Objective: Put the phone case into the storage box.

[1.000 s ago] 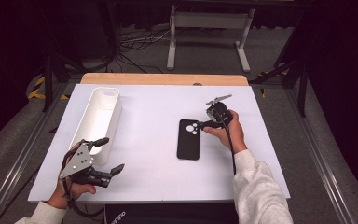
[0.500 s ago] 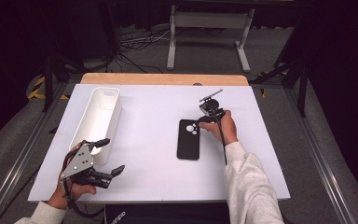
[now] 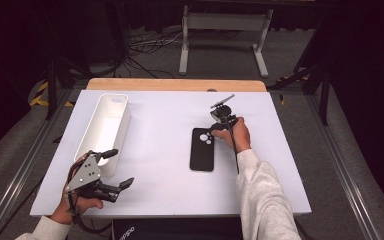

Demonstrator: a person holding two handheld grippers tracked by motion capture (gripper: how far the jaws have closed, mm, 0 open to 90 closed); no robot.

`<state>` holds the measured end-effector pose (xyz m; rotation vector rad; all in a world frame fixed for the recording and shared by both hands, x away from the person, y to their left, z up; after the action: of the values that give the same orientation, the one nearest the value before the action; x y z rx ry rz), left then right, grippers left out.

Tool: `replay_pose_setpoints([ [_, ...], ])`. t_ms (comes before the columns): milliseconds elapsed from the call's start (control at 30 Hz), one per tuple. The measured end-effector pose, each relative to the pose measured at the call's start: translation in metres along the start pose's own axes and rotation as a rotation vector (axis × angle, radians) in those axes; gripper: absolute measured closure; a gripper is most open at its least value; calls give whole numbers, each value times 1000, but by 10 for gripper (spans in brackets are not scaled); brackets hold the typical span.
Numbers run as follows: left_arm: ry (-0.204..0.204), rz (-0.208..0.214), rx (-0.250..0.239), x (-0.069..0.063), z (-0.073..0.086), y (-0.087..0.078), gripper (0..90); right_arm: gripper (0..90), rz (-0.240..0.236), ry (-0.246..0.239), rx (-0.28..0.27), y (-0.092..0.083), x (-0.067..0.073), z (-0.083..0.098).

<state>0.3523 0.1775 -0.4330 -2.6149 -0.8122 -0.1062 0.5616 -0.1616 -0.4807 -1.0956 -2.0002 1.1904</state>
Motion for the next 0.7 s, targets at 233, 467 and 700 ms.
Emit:
replay_pose_setpoints([
  [233,-10,4,-2,-1,0,0,51,722,34,-19,10,1,-1,-1],
  [467,-6,3,1,-1,0,0,52,782,59,-18,0,1,0,-1],
  [700,-3,5,6,-1,0,0,52,794,69,-19,-16,1,2,-1],
])
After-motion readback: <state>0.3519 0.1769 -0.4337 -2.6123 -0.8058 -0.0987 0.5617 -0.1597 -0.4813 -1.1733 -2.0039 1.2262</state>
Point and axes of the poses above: each handheld gripper's, and its own axes: y roughly forward along the jaws, z roughly out of its underside, x roughly to its left, the point moved 6 cm from there along y, roughly forward along the jaws, and after that the axes turned 1 degree about x, right-handed, at the moved point
